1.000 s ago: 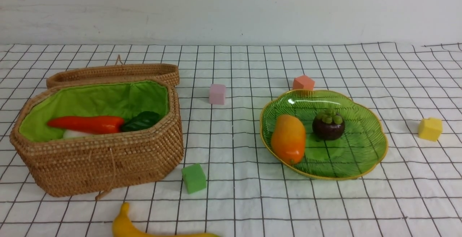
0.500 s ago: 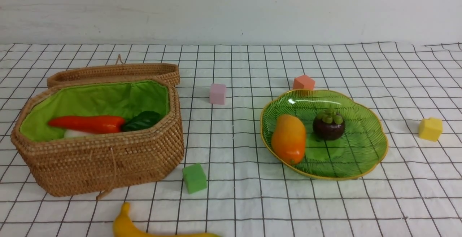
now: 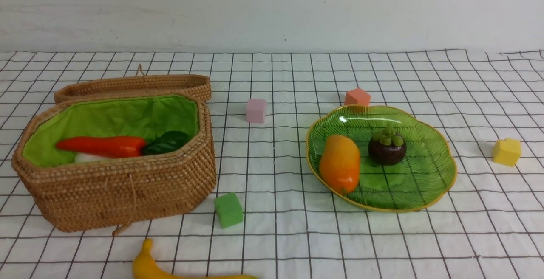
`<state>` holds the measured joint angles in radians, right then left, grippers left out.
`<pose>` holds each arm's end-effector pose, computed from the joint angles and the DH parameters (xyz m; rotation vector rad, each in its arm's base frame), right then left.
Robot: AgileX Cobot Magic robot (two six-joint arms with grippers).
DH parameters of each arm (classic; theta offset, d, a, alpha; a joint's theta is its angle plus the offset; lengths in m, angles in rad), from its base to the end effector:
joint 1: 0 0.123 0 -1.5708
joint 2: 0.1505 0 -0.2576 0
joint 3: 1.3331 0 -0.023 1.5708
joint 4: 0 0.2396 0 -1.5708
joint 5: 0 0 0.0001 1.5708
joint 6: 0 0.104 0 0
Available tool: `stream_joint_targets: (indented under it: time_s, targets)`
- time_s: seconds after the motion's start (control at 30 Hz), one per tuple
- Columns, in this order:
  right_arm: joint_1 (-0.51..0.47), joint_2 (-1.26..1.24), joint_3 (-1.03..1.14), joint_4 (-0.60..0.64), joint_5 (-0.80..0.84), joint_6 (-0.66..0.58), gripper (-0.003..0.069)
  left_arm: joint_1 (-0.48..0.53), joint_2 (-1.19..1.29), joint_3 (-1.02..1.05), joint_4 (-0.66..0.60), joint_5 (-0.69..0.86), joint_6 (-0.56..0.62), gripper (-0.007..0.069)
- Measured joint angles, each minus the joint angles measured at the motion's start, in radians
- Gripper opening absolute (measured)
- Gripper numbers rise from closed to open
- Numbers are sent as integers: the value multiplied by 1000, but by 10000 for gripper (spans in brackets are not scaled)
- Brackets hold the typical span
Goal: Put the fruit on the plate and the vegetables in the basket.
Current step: Use the left arm to grab a banana and put it into the right plate
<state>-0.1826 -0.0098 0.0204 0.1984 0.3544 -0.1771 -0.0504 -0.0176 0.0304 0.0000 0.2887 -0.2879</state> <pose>0.0819 -0.0079 0.1725 0.1287 1.8374 -0.0583 0.0834 -0.0042 0.1757 -0.2123 1.7790 -0.2430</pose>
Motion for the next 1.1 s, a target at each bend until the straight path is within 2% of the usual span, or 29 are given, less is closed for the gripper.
stream_joint_targets:
  time_s: [0.17,0.23,0.3,0.33,0.47,0.57,0.6,0.63,0.67,0.7,0.73,0.77,0.8,0.87,0.97,1.1]
  targets:
    - [0,0,0,0,0,0,48,0,0,0,-153,-234,-80,239]
    - [0,0,0,0,0,0,53,0,0,0,-270,-450,-136,239]
    - [0,0,0,0,0,0,55,0,0,0,-295,-535,-150,239]
    - [0,0,0,0,0,0,57,0,0,-7,-315,-661,-167,239]
    - [0,0,0,0,-1,0,62,0,0,-112,-300,-713,-180,239]
    - [0,0,0,0,-1,0,67,0,12,-300,-257,-649,-157,239]
    - [0,0,0,0,-1,0,69,0,61,-440,-231,-554,-119,239]
    - [0,0,0,0,-1,0,69,0,69,-440,-229,-541,-114,239]
    - [0,0,0,0,-1,0,71,0,148,-586,-208,-403,-67,239]
    - [0,0,0,0,-1,0,72,0,158,-586,-205,-386,-62,239]
    - [0,0,0,0,-1,0,74,0,241,-695,-185,-240,-14,239]
    - [0,0,0,0,-1,0,75,0,251,-706,-185,-221,-8,239]
    - [0,0,0,0,-1,0,77,0,346,-774,-160,-54,56,239]
    - [0,0,0,0,-1,0,80,0,446,-821,-132,111,129,239]
    - [0,0,0,0,-1,1,83,0,553,-835,-101,233,214,239]
    - [0,0,0,0,-2,1,88,0,719,-837,-140,280,262,239]
